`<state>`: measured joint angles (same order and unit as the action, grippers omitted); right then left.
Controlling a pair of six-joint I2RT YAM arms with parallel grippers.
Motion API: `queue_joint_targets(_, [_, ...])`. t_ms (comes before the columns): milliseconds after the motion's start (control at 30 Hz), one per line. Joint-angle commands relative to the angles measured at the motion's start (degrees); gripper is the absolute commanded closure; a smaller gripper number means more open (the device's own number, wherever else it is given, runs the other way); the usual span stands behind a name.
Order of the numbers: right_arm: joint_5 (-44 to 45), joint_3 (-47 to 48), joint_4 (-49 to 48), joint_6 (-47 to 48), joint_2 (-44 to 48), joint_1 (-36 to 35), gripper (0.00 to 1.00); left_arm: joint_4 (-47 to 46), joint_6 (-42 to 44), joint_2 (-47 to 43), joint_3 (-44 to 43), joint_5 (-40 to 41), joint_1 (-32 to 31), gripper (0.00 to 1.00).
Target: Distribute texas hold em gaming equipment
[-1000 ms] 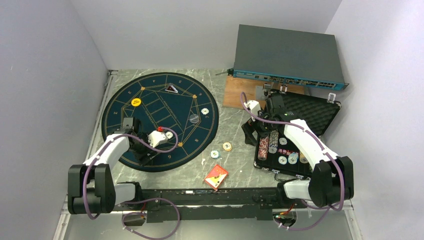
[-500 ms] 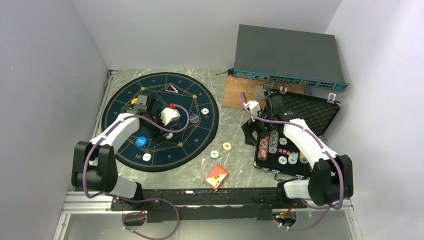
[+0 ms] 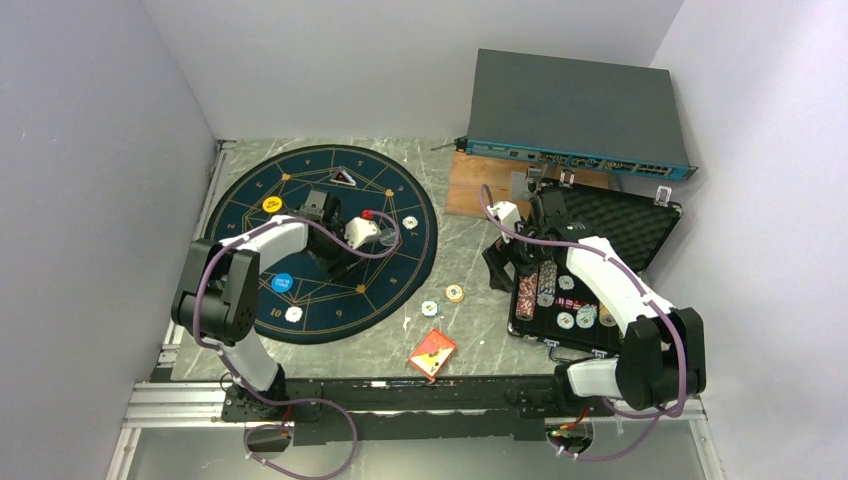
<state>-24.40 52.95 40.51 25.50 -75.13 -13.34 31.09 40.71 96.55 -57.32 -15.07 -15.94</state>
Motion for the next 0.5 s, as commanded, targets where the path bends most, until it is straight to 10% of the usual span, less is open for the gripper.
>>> queue_joint_targets(0, [-0.90,0.05,0.00,0.78,-0.06,-0.24,0.00,-1.24,-0.44,2.21,-2.16,1.28,-0.22,0.37])
queue_joint_targets(467, [-0.78,0.01,-0.06,0.96,0.16,-0.28,0.00,5.89,2.31,-2.23,-5.04,-0.97,4.08,0.64])
